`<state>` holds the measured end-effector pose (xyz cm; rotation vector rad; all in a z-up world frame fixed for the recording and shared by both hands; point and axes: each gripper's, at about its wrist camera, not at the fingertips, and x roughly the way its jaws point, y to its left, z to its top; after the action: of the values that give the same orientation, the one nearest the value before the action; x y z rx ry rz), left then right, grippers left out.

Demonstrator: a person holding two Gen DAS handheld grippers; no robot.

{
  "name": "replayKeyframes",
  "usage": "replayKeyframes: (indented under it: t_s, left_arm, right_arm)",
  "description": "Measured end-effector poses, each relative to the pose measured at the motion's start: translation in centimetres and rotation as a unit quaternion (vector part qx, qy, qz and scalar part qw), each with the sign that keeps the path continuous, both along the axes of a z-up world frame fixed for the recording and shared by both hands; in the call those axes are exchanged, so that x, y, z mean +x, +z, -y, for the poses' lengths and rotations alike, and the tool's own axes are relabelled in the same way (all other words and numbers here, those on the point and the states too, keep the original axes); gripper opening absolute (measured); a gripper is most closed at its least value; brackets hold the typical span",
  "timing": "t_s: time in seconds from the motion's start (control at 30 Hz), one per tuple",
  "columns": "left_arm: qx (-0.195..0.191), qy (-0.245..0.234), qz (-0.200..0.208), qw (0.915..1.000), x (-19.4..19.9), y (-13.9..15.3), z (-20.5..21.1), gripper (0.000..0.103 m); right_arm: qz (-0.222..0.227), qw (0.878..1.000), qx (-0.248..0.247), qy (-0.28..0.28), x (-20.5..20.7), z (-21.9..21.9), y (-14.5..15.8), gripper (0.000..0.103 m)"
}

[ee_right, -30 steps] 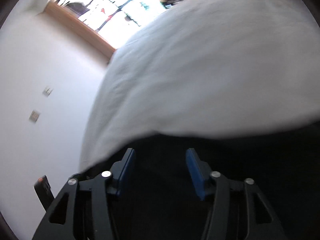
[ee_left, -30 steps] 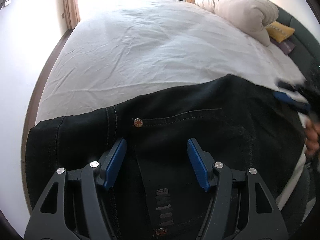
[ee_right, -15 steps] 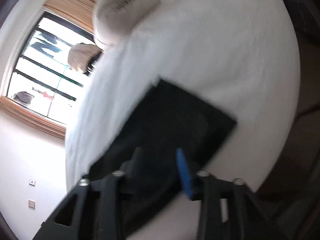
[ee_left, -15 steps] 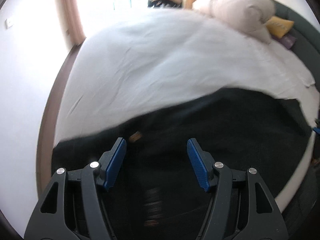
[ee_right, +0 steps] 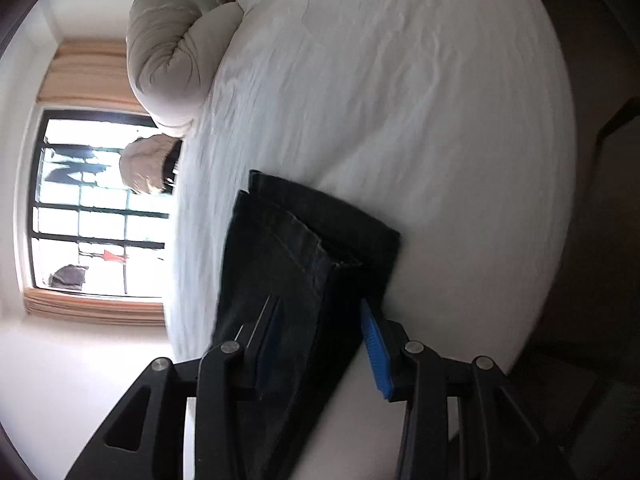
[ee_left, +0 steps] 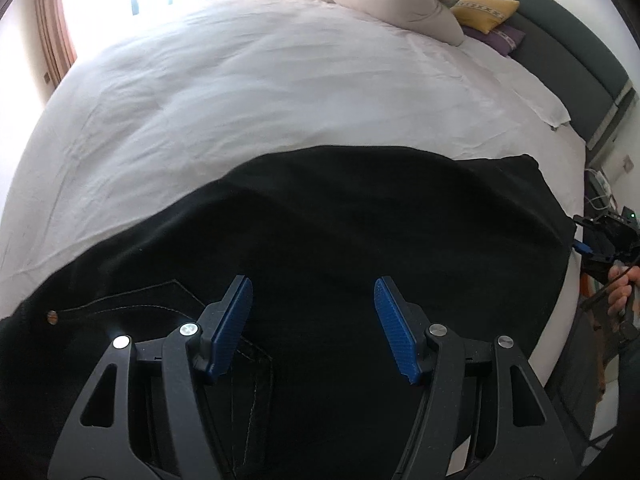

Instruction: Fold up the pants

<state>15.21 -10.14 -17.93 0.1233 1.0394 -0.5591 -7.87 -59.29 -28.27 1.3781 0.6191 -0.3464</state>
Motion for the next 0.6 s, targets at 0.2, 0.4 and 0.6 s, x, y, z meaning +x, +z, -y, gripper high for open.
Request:
replayKeyframes:
  t_s: [0.2, 0.4, 0.6]
  left_arm:
    - [-0.004, 0.011, -0.023, 0.9997, 0.7, -1.9, -0.4, 0.062]
    - [0.006, 0.007, -0.025, 0.9997, 1.1, -2.5, 0.0, 0.062]
    - [0.017, 0.006, -0.022, 0.9996, 1.1, -2.8, 0.5, 0.062]
  right_arm:
    - [0.059, 0.996, 0.065, 0.004, 1.8, 0.7, -2.1, 0.042]
    - [0.083, 0.991, 0.100, 0.008, 3.1, 2.0, -2.6, 0.041]
    - [0.066, 0.995, 0.061, 0.053, 5.1, 2.6, -1.4, 0.008]
